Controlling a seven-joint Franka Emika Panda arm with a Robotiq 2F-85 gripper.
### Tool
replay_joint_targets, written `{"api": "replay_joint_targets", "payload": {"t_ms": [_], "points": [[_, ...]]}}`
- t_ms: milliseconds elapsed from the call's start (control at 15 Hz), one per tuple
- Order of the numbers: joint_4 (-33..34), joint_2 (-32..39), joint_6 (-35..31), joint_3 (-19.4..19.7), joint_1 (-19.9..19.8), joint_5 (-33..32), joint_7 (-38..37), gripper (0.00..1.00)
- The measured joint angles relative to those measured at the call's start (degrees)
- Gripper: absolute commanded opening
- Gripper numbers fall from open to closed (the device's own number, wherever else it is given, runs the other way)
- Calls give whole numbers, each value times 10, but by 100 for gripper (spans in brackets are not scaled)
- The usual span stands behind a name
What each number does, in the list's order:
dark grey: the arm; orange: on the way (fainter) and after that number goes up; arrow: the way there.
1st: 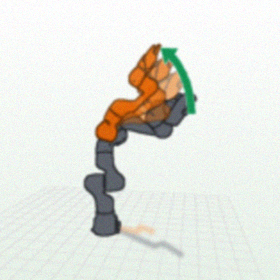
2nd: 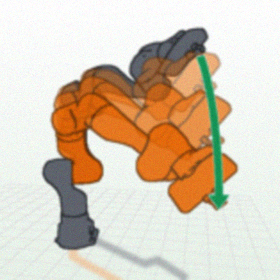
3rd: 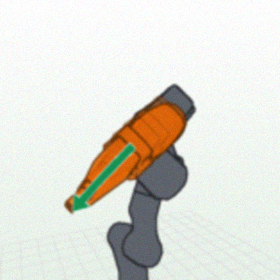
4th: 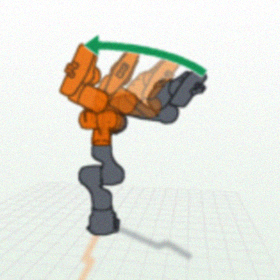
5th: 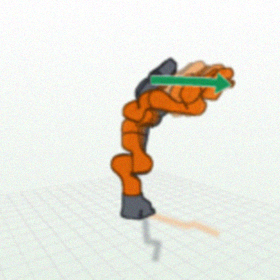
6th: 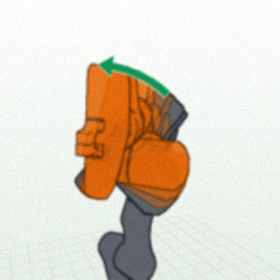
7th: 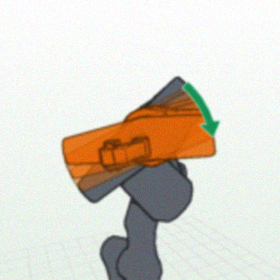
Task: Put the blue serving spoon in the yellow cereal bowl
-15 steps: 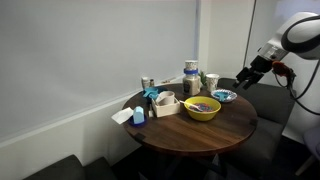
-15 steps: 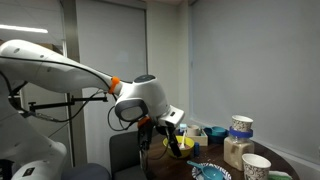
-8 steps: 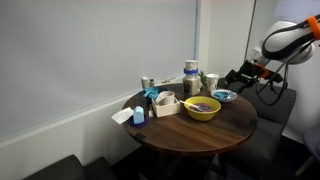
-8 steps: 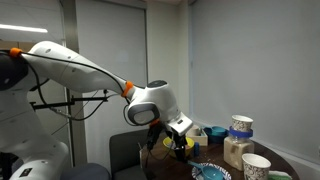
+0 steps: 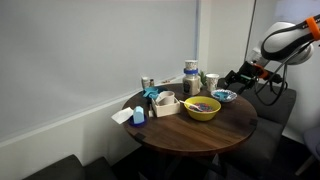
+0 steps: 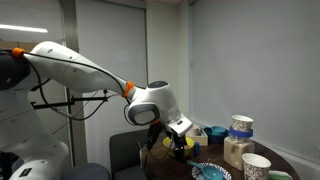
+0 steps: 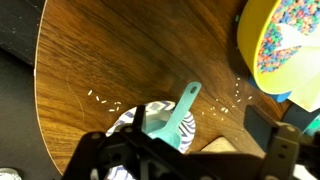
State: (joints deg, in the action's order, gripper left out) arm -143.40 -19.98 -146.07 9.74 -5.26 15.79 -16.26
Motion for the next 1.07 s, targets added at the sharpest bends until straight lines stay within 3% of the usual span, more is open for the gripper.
{"api": "replay_joint_targets", "payload": {"t_ms": [600, 733, 867, 933, 1067], "points": [[4, 49, -21, -9, 3, 30, -11, 100], [9, 63, -40, -12, 3, 42, -19, 81], [17, 78, -47, -14, 3, 49, -27, 70], [21, 85, -47, -15, 3, 53, -29, 52], [30, 100, -47, -19, 3, 61, -33, 36]]}}
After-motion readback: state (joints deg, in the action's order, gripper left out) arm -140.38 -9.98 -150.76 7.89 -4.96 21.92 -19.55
